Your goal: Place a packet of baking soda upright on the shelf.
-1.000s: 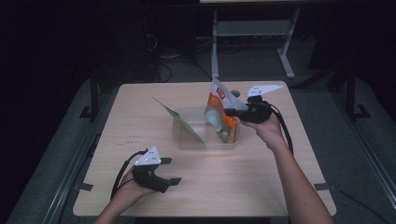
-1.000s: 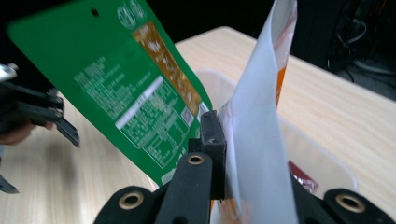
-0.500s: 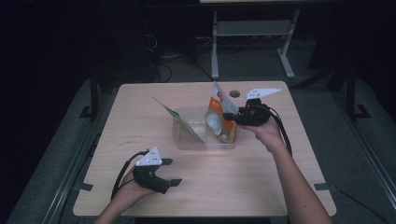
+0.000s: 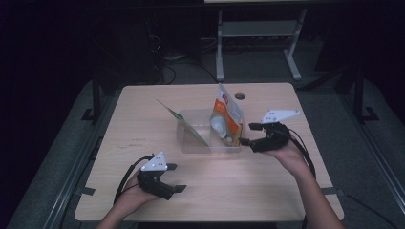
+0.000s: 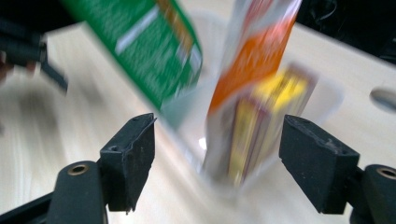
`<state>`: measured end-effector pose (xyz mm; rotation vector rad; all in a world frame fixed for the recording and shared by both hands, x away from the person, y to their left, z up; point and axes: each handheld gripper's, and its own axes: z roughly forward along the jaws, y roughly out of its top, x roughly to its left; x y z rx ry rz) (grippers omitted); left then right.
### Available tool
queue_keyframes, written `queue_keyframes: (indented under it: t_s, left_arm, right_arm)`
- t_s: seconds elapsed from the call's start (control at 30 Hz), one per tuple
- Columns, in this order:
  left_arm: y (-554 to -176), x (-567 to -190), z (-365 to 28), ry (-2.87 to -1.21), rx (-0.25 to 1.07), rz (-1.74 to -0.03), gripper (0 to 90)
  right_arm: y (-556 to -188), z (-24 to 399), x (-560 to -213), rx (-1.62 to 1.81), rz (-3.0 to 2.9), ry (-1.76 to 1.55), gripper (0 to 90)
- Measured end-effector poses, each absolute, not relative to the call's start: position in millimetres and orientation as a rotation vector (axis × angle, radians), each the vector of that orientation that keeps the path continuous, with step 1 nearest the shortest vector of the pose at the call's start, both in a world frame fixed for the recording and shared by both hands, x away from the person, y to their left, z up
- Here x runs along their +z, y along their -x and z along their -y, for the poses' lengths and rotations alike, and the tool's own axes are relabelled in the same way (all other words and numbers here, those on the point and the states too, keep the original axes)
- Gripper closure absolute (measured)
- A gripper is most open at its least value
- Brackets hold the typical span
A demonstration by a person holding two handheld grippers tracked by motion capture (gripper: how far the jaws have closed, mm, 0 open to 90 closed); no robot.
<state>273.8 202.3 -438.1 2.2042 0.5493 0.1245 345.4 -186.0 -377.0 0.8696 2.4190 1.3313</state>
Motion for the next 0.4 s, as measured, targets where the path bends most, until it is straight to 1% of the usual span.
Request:
queue_keyframes:
  t_s: [0.23,0.4]
  left_arm:
    - [-272.3,-442.2,-197.7,-2.249,0.110,-0.526,15.7]
    - [-272.1,-442.6,-196.6,-2.256,0.109,-0.528,15.7]
  right_arm:
    - [-302.7,190.7,-419.3,1.129,-2.622,-0.811,25.7]
    - [-291.8,194.4,-431.5,1.124,-2.655,-0.832,25.0]
